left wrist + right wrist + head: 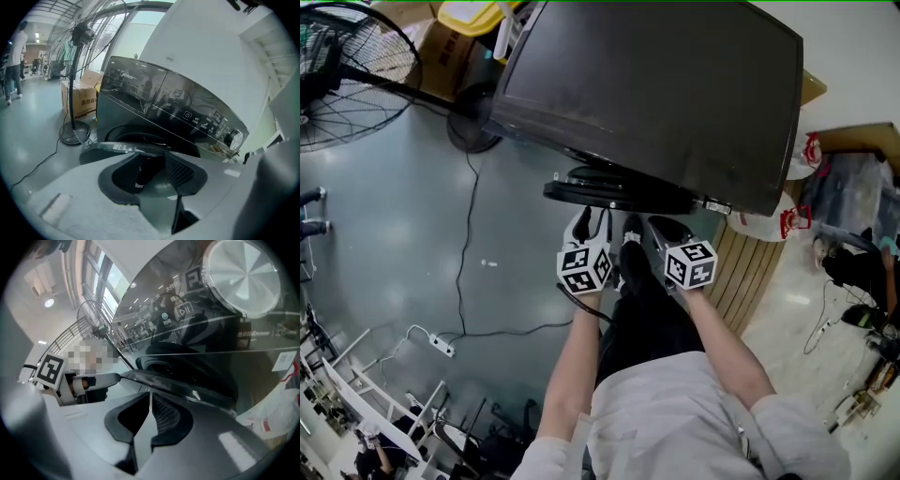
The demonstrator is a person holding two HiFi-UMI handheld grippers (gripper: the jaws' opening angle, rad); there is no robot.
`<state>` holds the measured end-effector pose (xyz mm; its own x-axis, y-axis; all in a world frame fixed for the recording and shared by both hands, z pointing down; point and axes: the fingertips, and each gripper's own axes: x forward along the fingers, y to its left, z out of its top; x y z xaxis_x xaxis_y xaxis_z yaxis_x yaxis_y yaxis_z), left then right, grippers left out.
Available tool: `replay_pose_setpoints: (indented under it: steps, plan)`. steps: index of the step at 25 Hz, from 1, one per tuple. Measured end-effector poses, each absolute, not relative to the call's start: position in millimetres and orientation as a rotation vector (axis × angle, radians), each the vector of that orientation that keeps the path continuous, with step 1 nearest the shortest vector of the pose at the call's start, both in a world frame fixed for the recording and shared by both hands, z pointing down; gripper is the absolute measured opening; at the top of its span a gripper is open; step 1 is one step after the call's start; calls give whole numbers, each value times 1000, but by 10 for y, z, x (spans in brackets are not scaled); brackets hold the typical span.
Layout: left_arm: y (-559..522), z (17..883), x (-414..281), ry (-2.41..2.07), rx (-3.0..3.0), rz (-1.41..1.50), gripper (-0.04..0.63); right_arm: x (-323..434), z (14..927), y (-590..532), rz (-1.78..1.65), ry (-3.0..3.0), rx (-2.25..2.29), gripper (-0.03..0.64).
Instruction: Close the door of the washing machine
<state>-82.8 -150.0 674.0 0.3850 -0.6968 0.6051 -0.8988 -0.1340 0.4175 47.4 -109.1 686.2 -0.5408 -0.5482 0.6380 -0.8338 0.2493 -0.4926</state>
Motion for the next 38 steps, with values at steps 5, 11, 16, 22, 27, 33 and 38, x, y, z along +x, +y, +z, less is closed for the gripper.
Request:
replay_pose_setpoints:
  steps: [5, 11, 16, 22, 27, 33, 38]
  plan:
    - [-1665, 6721, -806, -1370, 1920, 318, 155, 510, 6921, -1220, 1242, -2150, 1335, 12]
    - [-1762, 6773, -776, -1358, 1970, 389, 90, 524, 6956, -1313, 1276, -2141, 1364, 3]
    - [-1621, 7002, -877, -1338, 1945, 508, 2, 544, 6959, -1381, 1302, -2129, 1411, 3]
    - [-1682, 7161, -881, -1326, 1925, 482, 2, 558, 6947, -1413, 1351, -2100, 1500, 3]
    - [-1894, 7233, -889, -1314, 1935, 457, 2, 522, 6959, -1406, 1394, -2056, 1547, 3]
    - [-2065, 7246, -876, -1258, 2018, 411, 2, 512, 6969, -1461, 1338, -2063, 1477, 3]
    - [-2100, 7252, -890, -1247, 2041, 382, 2, 495, 6978, -1490, 1354, -2040, 1506, 3]
